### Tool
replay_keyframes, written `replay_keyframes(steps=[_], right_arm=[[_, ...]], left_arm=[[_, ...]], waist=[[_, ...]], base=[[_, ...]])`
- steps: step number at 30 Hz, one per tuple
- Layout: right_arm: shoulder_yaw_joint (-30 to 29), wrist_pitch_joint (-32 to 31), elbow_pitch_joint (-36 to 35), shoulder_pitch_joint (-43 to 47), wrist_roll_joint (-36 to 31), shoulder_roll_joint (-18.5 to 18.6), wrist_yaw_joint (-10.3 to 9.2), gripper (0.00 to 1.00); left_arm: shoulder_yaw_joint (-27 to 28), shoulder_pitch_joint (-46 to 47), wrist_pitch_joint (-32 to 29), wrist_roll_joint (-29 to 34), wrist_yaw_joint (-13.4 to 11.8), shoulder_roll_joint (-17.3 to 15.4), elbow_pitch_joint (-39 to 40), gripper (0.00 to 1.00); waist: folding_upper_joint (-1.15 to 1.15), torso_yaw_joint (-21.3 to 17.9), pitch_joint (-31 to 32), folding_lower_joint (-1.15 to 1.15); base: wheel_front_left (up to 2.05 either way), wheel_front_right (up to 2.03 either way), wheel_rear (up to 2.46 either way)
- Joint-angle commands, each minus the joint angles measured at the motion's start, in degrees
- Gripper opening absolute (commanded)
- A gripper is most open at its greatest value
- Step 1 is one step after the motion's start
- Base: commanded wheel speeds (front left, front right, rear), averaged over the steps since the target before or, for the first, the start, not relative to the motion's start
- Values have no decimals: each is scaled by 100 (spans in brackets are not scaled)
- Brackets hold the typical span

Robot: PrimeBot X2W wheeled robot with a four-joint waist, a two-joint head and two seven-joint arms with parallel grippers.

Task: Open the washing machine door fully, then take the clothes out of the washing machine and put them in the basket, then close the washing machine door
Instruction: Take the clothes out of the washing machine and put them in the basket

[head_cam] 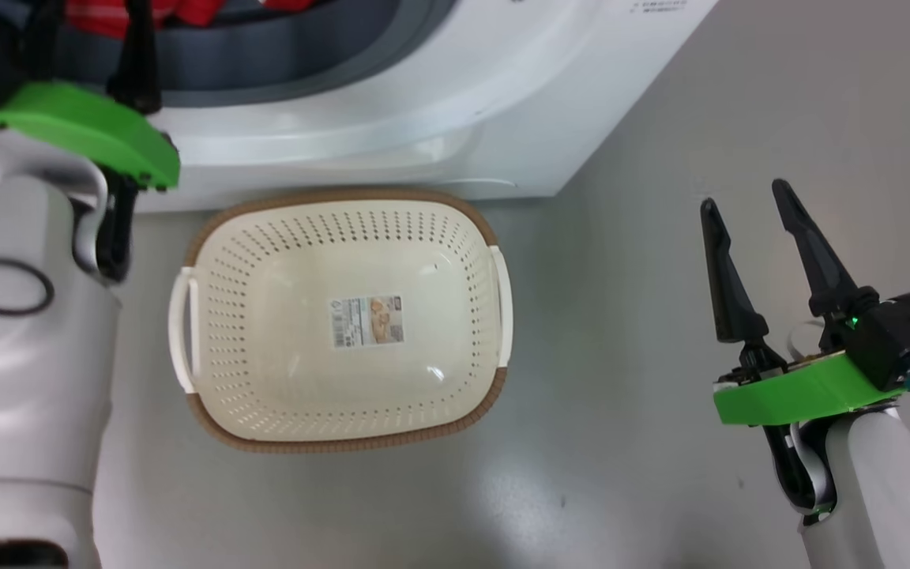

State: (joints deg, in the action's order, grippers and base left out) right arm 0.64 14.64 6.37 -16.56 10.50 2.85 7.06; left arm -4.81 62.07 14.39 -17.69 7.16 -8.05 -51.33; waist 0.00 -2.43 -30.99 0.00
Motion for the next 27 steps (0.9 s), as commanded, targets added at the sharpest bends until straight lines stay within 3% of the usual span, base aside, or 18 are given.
replay_keyframes(steps=[1,7,12,27], right_arm=[[139,36,-173,-40,23,3,43,100],[309,36,-207,-105,108,3,43,100],[469,36,-171,-171,226,3,43,100],[771,36,-39,-288,490,3,43,100]], left_arm=[[6,181,34,4,32,-269,0,100],[-468,769,-52,-21,32,-501,-541,100],[-1114,1175,-152,531,9,-815,-1085,100],[-1730,1741,-260,1231,-830,-1131,-1864,100]], waist=[[0,-152,-224,0],[0,-268,-420,0],[0,-362,-507,0],[0,-497,-688,0]], base=[[0,0,0],[0,0,0],[0,0,0],[0,0,0]])
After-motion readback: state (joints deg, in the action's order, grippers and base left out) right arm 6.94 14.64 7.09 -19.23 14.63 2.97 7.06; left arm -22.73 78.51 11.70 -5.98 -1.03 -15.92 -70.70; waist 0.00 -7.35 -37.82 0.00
